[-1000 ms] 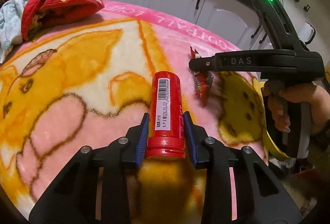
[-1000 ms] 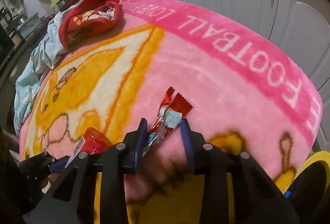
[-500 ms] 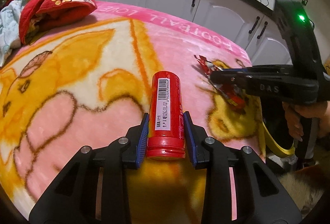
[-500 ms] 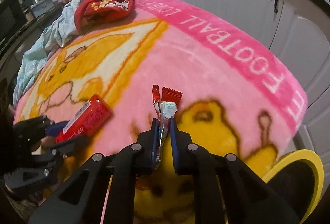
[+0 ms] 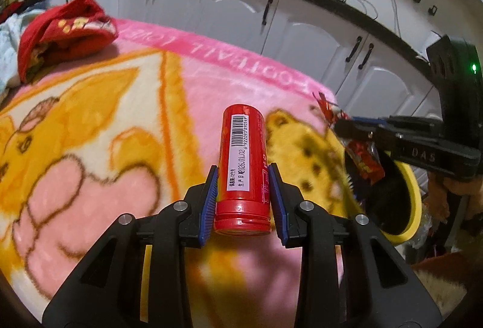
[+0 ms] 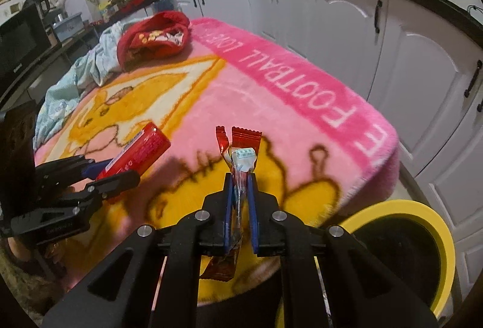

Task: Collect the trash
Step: 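Carry the red can and snack wrapper over the yellow bin and open both grippers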

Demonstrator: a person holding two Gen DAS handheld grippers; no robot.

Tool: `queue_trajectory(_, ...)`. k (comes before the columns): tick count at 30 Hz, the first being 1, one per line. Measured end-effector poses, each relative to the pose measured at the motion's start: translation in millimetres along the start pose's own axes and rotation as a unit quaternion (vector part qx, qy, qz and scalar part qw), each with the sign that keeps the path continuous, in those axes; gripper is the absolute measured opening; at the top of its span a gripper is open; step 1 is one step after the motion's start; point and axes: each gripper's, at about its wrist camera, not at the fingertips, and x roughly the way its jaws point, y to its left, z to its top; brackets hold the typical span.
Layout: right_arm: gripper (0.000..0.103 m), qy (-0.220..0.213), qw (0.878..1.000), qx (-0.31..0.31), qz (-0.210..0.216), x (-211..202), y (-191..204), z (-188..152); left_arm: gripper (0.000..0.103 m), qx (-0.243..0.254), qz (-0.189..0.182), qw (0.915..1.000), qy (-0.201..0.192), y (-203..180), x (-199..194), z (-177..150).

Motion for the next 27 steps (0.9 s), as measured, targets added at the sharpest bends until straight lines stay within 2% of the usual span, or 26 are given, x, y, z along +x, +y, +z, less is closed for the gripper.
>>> queue_trajectory(12,0.009,-0.042,0.999,0.027,-0.018,-53.4,-32.1,-18.3,0.025,0.027,-0.031,0.9987,-0.031,-47.6,-2.4,20.8)
queue_trajectory(27,0.009,-0.088,0.992,0.065,-0.057,-108.0,-72.9,-49.5,0.025,0.051,-0.066,0.9955,-0.046,-102.1,8.5,32.5)
